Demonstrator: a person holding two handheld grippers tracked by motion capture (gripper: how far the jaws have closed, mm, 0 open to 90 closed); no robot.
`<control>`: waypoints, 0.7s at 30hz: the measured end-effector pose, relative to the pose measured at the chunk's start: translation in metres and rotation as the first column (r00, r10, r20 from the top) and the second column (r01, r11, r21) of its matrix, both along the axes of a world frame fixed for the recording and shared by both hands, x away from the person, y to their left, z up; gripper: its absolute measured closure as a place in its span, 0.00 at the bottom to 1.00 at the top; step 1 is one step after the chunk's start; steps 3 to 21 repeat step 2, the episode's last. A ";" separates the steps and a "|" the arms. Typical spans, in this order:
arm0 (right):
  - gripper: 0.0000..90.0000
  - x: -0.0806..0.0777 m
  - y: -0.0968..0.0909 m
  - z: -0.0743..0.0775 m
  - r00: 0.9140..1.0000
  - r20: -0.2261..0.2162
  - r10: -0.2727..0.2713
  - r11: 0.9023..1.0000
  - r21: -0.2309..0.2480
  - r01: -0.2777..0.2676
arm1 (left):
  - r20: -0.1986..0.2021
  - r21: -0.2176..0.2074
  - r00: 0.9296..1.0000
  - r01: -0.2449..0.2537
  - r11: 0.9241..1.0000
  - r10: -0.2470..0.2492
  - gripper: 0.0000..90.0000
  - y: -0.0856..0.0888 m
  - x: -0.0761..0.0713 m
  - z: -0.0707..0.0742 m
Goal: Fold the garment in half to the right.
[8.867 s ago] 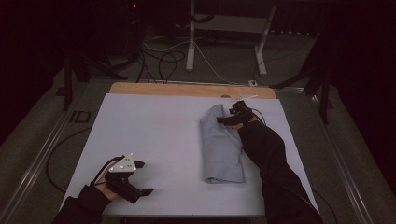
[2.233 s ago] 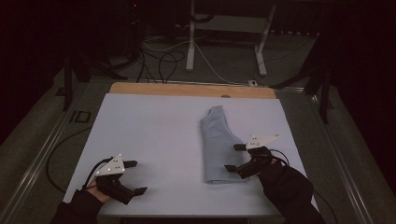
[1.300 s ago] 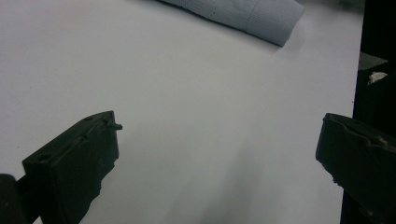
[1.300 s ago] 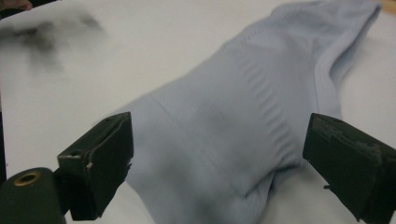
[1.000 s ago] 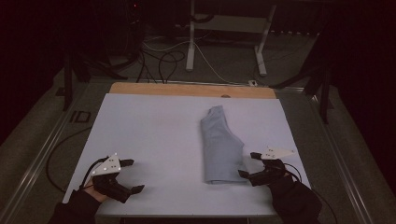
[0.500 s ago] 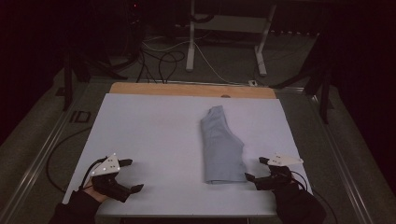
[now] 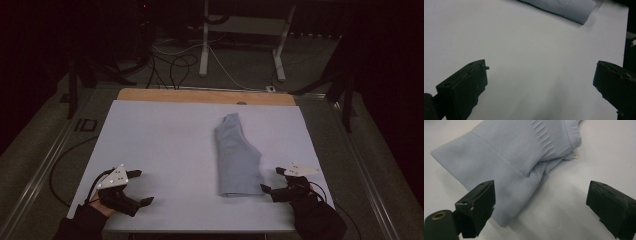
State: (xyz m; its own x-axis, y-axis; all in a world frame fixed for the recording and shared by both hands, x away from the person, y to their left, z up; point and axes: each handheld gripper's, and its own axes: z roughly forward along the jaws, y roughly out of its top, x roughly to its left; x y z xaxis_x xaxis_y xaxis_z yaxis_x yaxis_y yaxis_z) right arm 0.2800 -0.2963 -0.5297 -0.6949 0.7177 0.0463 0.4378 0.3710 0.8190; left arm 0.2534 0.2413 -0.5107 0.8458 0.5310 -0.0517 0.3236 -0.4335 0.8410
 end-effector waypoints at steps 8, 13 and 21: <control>0.10 -0.001 0.000 0.002 1.000 0.011 0.004 1.000 0.005 -0.004 | 0.003 -0.004 1.000 -0.003 1.000 0.003 0.01 0.000 0.000 0.000; 0.10 -0.001 0.000 0.002 1.000 0.011 0.004 1.000 0.005 -0.004 | 0.003 -0.004 1.000 -0.003 1.000 0.003 0.01 0.000 0.000 0.000; 0.10 -0.001 0.000 0.002 1.000 0.011 0.004 1.000 0.005 -0.004 | 0.003 -0.004 1.000 -0.003 1.000 0.003 0.01 0.000 0.000 0.000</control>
